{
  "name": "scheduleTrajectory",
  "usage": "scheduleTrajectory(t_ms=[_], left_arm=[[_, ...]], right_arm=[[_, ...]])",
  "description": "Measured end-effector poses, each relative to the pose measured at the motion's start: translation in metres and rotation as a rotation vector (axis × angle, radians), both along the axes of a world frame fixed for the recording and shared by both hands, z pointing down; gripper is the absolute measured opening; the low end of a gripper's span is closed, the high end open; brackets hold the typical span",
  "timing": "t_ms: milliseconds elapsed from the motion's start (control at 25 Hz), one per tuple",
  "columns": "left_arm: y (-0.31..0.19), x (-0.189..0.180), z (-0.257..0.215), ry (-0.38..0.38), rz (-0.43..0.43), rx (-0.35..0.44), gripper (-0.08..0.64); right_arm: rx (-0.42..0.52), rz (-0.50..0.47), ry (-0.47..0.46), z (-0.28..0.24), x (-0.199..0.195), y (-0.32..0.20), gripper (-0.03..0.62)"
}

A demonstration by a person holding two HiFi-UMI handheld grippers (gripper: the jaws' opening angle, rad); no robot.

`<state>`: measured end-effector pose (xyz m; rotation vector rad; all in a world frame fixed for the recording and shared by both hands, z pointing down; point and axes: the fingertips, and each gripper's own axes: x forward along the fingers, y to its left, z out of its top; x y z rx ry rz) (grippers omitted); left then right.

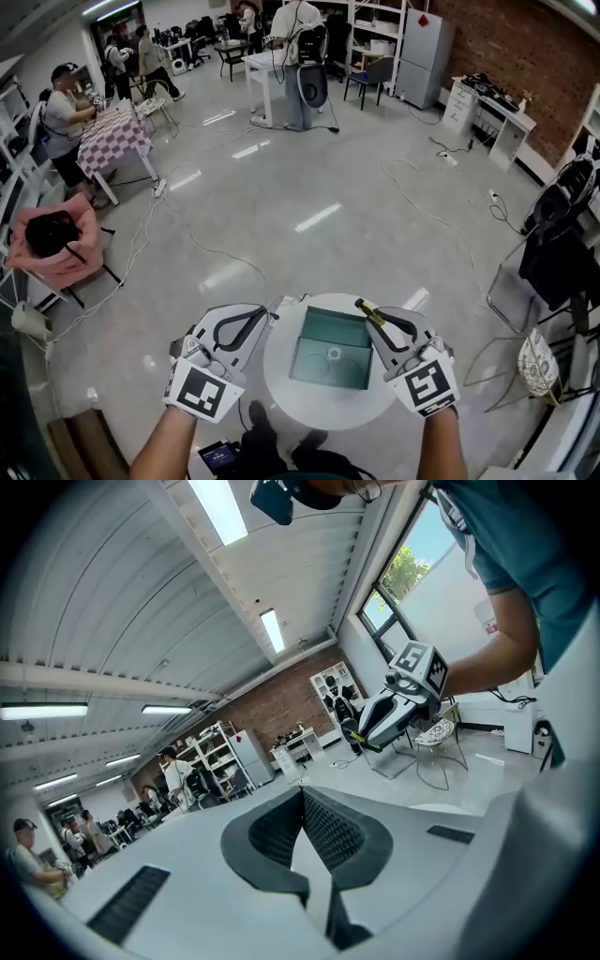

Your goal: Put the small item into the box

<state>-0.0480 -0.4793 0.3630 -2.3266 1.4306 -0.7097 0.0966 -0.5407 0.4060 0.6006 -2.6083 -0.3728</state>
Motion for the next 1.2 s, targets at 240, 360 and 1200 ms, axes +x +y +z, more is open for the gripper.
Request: scheduleTrajectory(t_ms=[240, 360, 1200], left_arm=[[-0.052, -0.010, 0.069, 0.054, 0.007, -0.086, 0.018], [-0.086, -0.016, 0.105, 0.072, 0.034, -0.116, 0.018], [-0.204, -0.041, 0.314, 0.088, 0.126, -0.249, 0.018]], right_arm=[[-0.080, 0.019, 0.043, 0.071, -0.009, -0.050, 0.072], [-0.124, 0.029, 0.067, 0.115, -0.018, -0.079, 0.072], [-0.401, 0.035, 0.227, 0.415, -0.056, -0.180, 0.072]])
